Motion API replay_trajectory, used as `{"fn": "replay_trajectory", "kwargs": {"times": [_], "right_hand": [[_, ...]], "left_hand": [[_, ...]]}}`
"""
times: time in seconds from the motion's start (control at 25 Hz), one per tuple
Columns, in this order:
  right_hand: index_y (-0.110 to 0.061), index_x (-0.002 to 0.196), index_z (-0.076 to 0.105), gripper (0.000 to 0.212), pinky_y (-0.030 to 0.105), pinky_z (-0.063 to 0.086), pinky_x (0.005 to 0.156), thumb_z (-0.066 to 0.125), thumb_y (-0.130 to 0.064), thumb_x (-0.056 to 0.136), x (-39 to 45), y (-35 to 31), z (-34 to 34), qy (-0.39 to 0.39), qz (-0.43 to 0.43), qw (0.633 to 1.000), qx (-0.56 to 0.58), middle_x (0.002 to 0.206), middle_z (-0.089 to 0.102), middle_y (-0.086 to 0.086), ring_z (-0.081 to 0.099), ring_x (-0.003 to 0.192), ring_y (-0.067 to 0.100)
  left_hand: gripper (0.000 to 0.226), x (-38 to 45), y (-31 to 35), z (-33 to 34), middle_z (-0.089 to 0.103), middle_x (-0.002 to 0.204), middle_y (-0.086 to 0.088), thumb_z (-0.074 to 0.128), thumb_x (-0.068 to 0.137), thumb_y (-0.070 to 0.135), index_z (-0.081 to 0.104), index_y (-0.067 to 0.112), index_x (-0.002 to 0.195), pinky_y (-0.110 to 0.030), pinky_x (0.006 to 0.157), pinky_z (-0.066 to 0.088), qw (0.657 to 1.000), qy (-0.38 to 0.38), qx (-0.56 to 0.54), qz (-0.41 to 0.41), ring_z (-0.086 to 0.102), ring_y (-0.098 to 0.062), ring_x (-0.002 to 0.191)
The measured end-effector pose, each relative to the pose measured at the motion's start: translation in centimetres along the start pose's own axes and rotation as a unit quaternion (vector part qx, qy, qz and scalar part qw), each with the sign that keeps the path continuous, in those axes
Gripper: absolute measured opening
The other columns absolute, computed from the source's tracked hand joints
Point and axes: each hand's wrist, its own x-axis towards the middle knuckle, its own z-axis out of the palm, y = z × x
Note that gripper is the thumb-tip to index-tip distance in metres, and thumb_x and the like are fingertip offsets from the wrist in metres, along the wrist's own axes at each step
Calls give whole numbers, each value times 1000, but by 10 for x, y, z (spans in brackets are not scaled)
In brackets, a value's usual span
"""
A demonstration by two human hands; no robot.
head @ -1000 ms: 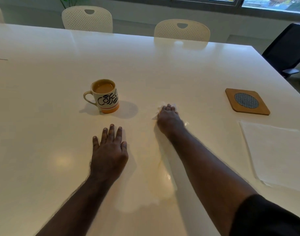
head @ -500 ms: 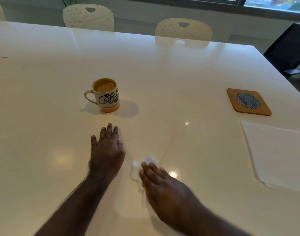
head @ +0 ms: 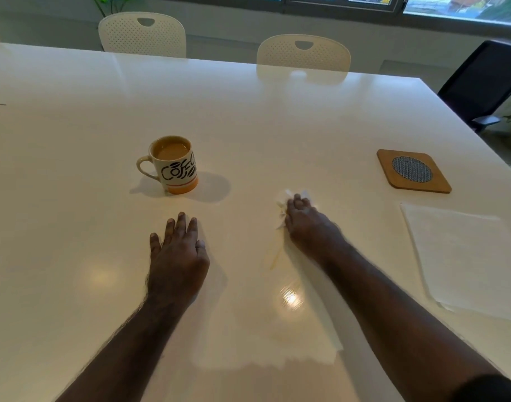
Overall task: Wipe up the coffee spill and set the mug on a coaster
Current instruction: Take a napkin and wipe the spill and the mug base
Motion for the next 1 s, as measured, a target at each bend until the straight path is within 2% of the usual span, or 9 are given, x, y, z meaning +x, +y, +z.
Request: {"fn": "replay_trajectory", "kwargs": {"times": [0.2, 0.36, 0.44, 0.48, 0.56, 0.64, 0.76, 0.92, 1.0], "right_hand": [[-4, 148, 29, 50, 32, 21, 114, 31, -22, 101, -80, -40, 2, 18, -167, 986, -9, 157, 22, 16, 23, 144, 27], [-17, 151, 23, 52, 26, -6, 110, 34, -23, 101, -145, -32, -5, -34, -262, 964, 42, 156, 4, -4, 3, 143, 8], [-21, 144, 42, 52, 24, 18, 114, 51, -17, 93, -150, -17, -14, -29, -290, 956, 41, 155, 24, -7, 22, 141, 3], [-23, 131, 58, 46, 22, 40, 103, 59, -17, 85, -146, -8, -15, -10, -291, 956, 37, 145, 46, -6, 42, 131, 3], [-24, 105, 73, 31, 23, 55, 84, 52, -26, 82, -131, 8, -24, 28, -221, 971, 84, 116, 70, -5, 66, 103, 7], [-27, 110, 70, 31, 30, 57, 81, 46, -29, 89, -111, 22, -34, 62, -148, 980, 116, 112, 69, -6, 68, 94, 10], [-17, 122, 63, 31, 29, 58, 76, 57, -9, 92, -85, 36, -44, 100, -94, 984, 118, 114, 66, 0, 65, 93, 11], [-22, 119, 66, 31, 30, 55, 71, 66, -25, 88, -82, 35, -48, 102, -57, 993, 16, 111, 68, -5, 55, 100, 12], [-21, 117, 68, 33, 33, 54, 78, 68, -32, 86, -79, 33, -53, 49, -30, 997, 47, 116, 66, -4, 54, 101, 14]], "left_hand": [[67, 1, -1, 0, 8, 164, 0, 17, 89, 38, 20, 22, 154, -47, 121, -1, 1000, -1, -5, -2, 4, -17, 151], [67, 1, -2, 2, 10, 164, 1, 18, 89, 38, 20, 22, 153, -46, 121, -1, 1000, 6, -7, -4, 5, -16, 150], [66, 1, -2, 3, 9, 164, 1, 18, 89, 39, 19, 23, 154, -46, 121, -1, 1000, 6, -5, -6, 4, -15, 150], [66, 1, -2, 4, 9, 164, 2, 18, 89, 39, 19, 23, 154, -46, 121, -1, 1000, 5, -3, -7, 4, -15, 150], [66, 2, -2, 5, 8, 164, 2, 18, 90, 38, 18, 23, 154, -46, 121, -2, 1000, 5, 2, -8, 4, -15, 150], [66, 3, -2, 4, 8, 164, 2, 18, 90, 38, 18, 23, 154, -45, 121, -2, 1000, 6, 8, -7, 4, -15, 150], [66, 3, -2, 4, 8, 164, 2, 18, 90, 39, 18, 23, 154, -45, 120, -2, 1000, 5, 5, -8, 4, -15, 150], [65, 2, -2, 3, 7, 164, 2, 19, 91, 39, 18, 23, 154, -45, 121, -3, 1000, 5, -1, -9, 3, -15, 150], [64, 2, -2, 4, 7, 164, 2, 19, 91, 39, 18, 23, 154, -45, 121, -3, 1000, 7, 0, -8, 3, -14, 150]]}}
